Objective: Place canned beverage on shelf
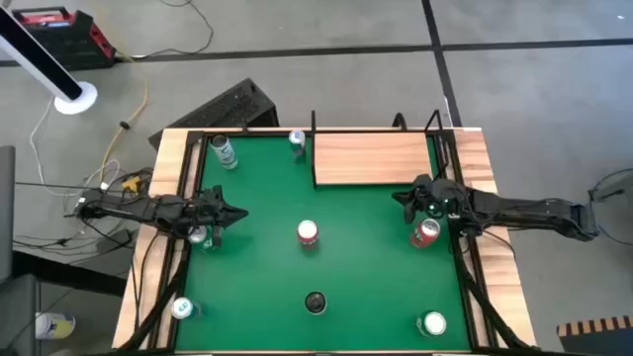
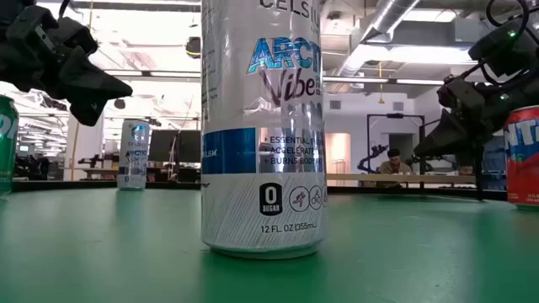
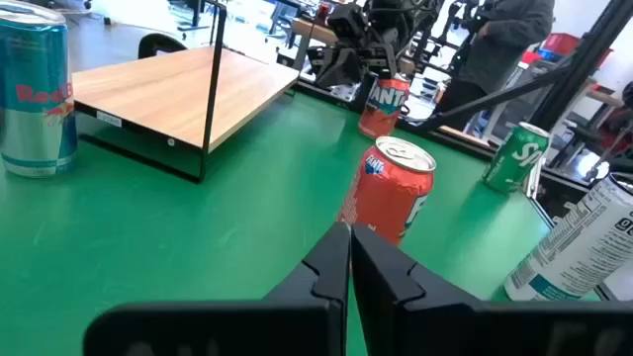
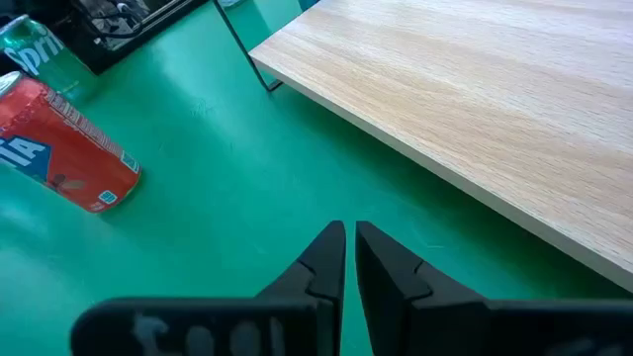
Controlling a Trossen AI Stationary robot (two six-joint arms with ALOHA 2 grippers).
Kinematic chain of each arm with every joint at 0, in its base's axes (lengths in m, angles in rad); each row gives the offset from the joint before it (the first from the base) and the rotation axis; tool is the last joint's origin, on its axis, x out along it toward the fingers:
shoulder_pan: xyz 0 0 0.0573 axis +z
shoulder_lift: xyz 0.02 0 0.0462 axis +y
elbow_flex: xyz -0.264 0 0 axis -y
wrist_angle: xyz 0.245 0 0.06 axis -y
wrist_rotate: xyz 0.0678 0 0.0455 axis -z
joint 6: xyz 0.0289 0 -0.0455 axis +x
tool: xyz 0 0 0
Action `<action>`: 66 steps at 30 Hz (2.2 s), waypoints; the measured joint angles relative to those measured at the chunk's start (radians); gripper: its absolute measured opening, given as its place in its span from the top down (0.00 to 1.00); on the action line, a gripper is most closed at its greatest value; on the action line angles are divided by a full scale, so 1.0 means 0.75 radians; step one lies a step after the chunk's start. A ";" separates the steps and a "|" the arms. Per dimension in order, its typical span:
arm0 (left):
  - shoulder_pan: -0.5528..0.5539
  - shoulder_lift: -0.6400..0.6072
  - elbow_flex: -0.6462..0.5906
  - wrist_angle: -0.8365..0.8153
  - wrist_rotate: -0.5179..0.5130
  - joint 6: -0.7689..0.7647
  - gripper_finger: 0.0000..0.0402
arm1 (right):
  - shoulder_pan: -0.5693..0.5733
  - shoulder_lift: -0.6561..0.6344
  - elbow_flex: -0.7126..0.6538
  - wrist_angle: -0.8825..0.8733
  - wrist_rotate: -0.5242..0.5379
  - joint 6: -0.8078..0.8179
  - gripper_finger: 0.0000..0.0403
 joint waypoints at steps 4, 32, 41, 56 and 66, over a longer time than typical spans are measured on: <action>0.000 0.000 0.000 0.000 0.000 0.000 1.00 | 0.000 0.000 0.000 0.000 0.000 0.000 0.86; 0.000 0.000 0.000 0.000 0.000 0.000 1.00 | -0.001 0.000 0.000 0.000 0.000 0.000 0.86; 0.000 0.000 0.000 0.000 0.000 0.000 1.00 | 0.000 0.000 0.000 0.000 0.000 0.000 0.86; 0.000 0.000 0.000 0.000 0.000 0.000 1.00 | 0.000 0.000 0.000 0.000 0.000 0.000 0.86; 0.000 0.000 0.000 0.001 0.000 -0.065 1.00 | 0.000 0.000 0.000 0.000 0.000 0.000 0.86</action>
